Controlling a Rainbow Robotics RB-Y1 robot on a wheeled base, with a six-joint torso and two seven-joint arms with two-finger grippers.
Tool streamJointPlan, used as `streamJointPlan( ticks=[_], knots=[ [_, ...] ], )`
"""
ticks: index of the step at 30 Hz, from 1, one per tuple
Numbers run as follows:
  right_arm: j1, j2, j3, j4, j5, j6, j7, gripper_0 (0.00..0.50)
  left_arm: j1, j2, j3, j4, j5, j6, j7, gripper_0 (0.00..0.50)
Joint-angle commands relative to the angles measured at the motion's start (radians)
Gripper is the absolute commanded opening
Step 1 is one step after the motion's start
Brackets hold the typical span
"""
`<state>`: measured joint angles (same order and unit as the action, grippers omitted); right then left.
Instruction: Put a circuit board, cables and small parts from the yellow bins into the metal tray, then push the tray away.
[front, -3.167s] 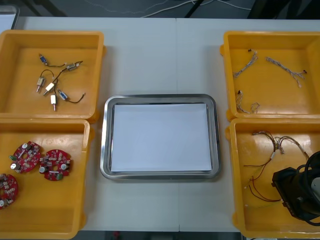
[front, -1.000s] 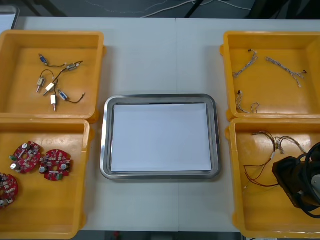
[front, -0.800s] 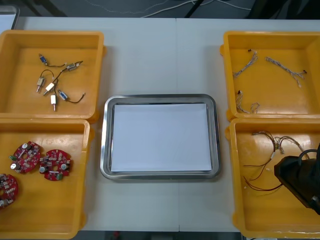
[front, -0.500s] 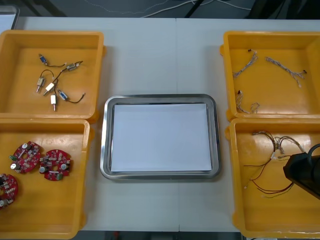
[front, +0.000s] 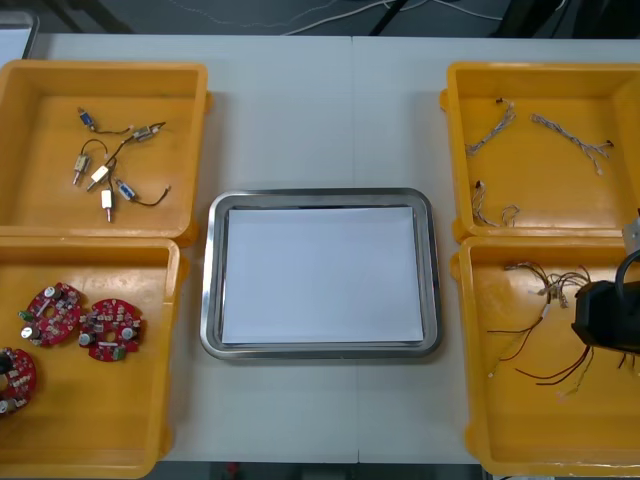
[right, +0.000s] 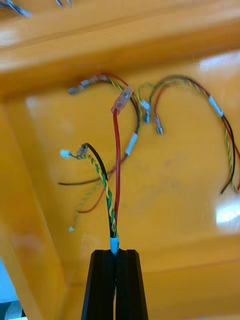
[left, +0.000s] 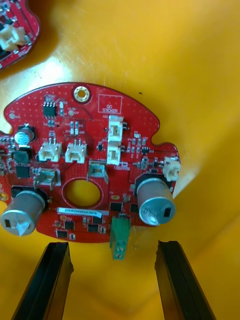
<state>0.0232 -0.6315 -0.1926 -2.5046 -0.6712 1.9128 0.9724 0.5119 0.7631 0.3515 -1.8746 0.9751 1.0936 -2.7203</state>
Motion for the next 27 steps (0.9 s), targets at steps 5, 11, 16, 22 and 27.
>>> streamJointPlan(
  ticks=[5,11,16,22,27],
  knots=[
    [-0.118,-0.045,-0.025,-0.034,-0.025,0.007,0.172,0.0,-0.01,-0.037,-0.039,0.018,-0.016,-0.018,0.015,0.5],
    [-0.152,-0.066,-0.027,-0.01,-0.062,0.007,0.272,0.0,-0.012,-0.039,-0.04,0.018,-0.021,-0.018,0.015,0.296],
    [-0.175,-0.091,-0.027,0.004,-0.1,0.007,0.333,0.0,-0.012,-0.041,-0.039,0.018,-0.026,-0.018,0.015,0.0],
    [-0.213,-0.111,-0.025,0.041,-0.146,0.007,0.399,0.0,-0.015,-0.041,-0.039,0.018,-0.018,-0.02,0.015,0.0],
    [-0.255,-0.112,-0.025,0.09,-0.182,0.007,0.471,0.0,-0.024,-0.041,-0.026,0.018,0.014,-0.015,0.015,0.0]
  ],
)
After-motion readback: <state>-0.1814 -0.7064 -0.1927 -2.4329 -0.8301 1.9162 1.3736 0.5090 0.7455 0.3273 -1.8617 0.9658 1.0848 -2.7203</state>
